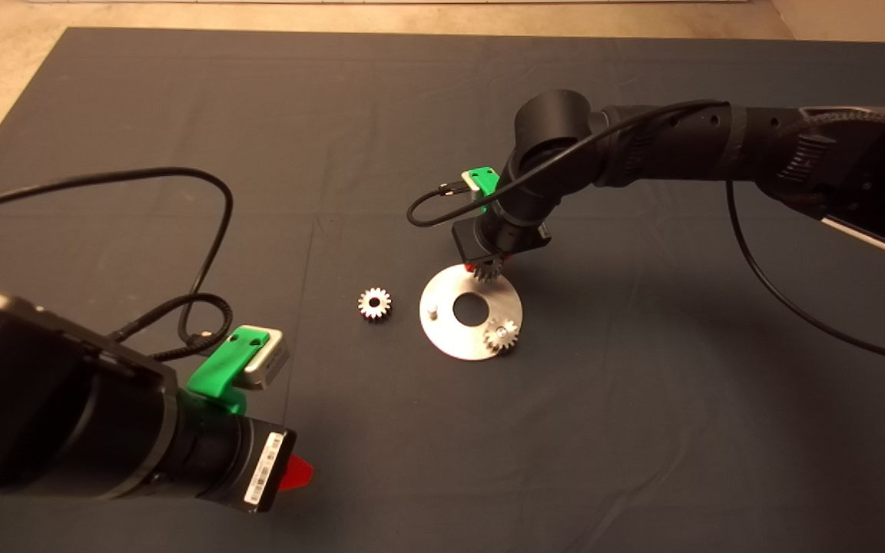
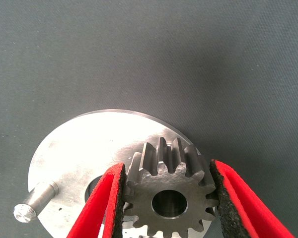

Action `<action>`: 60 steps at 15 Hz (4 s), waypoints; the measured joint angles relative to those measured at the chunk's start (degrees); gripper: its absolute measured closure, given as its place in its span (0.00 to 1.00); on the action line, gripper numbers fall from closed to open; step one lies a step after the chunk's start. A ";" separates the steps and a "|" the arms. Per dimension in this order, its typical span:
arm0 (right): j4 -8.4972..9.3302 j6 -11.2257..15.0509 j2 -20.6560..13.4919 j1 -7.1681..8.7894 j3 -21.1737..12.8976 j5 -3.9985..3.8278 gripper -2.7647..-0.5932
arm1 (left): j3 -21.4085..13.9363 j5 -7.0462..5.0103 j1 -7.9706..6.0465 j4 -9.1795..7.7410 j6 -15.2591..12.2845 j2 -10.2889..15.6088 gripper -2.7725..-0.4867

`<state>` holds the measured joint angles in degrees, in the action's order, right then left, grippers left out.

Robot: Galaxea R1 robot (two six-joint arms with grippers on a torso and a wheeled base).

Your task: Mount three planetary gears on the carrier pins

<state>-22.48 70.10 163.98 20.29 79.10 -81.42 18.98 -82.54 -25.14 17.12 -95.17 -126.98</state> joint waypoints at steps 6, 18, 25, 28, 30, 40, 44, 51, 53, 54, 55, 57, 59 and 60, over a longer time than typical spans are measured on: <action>0.00 0.00 0.02 0.00 0.00 -0.59 0.75 | 0.00 0.00 0.00 0.00 0.00 0.00 0.50; 0.02 0.02 -0.16 0.29 -0.34 -0.80 0.63 | 0.00 0.02 0.00 0.00 0.00 0.00 0.50; 0.25 1.15 -7.11 3.89 -7.94 12.38 0.59 | 0.00 0.02 0.00 0.00 0.02 0.63 0.50; 0.85 1.78 -18.66 5.48 -16.20 12.26 0.59 | -0.02 0.02 0.00 0.00 1.43 0.62 0.50; 1.02 1.97 -25.95 6.99 -21.83 6.27 0.59 | 0.00 0.02 0.00 0.00 2.95 0.13 0.50; 13.99 8.24 -52.65 18.65 -51.93 -6.29 0.59 | 1.13 -3.68 -0.94 -0.02 15.93 -3.56 0.50; 14.46 9.29 -53.39 19.13 -52.21 -6.41 0.59 | 8.54 -4.43 -1.45 -0.04 29.58 -3.97 0.50; 14.80 9.53 -54.38 19.59 -53.04 -6.31 0.59 | 24.25 -4.86 -1.90 -0.02 43.12 -11.37 0.50; 14.85 9.70 -54.49 19.59 -53.09 -6.29 0.59 | 26.73 -4.80 -1.88 0.02 44.00 -13.92 0.50; 14.85 9.70 -54.49 19.61 -53.11 -6.28 0.59 | 27.20 -4.56 -1.76 0.07 44.59 -14.82 0.50; 14.85 9.70 -54.47 19.59 -53.14 -6.25 0.59 | 27.76 -4.45 -1.24 0.11 45.00 -15.42 0.50; 14.88 9.70 -54.49 19.68 -53.20 -6.33 0.59 | 29.03 -4.04 -0.02 0.43 45.55 -15.80 0.50; 14.93 9.70 -54.49 19.71 -53.25 -6.28 0.59 | 30.34 -3.47 1.19 1.49 46.90 -16.34 0.50; 14.96 9.73 -54.49 19.71 -53.25 -6.28 0.59 | 31.27 -3.25 2.01 2.01 47.54 -17.03 0.50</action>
<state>-7.52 79.82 109.48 40.00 25.86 -87.70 50.25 -85.80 -23.13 19.13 -47.64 -144.00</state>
